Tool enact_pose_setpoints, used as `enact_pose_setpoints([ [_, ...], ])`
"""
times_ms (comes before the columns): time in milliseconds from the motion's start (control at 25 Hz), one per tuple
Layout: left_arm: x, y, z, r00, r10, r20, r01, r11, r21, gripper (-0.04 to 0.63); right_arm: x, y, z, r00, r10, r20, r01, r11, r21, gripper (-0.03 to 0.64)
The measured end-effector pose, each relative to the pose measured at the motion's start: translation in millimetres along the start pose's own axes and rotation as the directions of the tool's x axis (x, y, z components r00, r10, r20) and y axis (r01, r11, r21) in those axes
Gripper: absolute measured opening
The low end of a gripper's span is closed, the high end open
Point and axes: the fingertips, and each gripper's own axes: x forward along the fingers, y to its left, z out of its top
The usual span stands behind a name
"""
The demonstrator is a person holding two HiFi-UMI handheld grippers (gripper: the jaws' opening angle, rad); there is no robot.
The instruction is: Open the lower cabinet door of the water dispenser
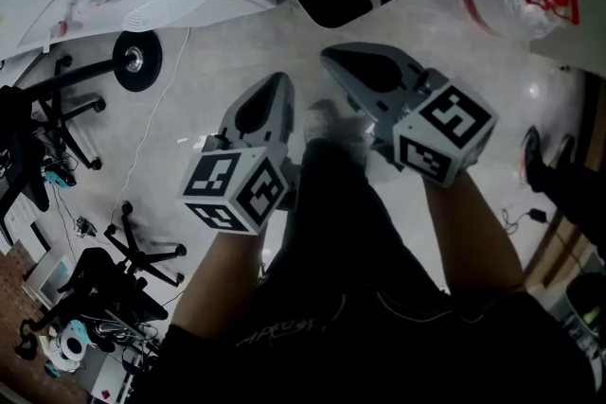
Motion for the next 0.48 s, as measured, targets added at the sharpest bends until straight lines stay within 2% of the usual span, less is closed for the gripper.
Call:
enact_pose_setpoints([
  [200,31,38,-3,0.998,0.065,-0.006,-0.065,0.998,0.0,0.002,26,-22,-5,1.0,-0.015,-0.004,0.015,1.0,0.015,0.012],
  [480,81,77,3,0.992,0.125,0.031,-0.127,0.988,0.088,0.003,47,-42,-20,0.998,-0.057,-0.002,0.057,0.998,0.033,0.012],
])
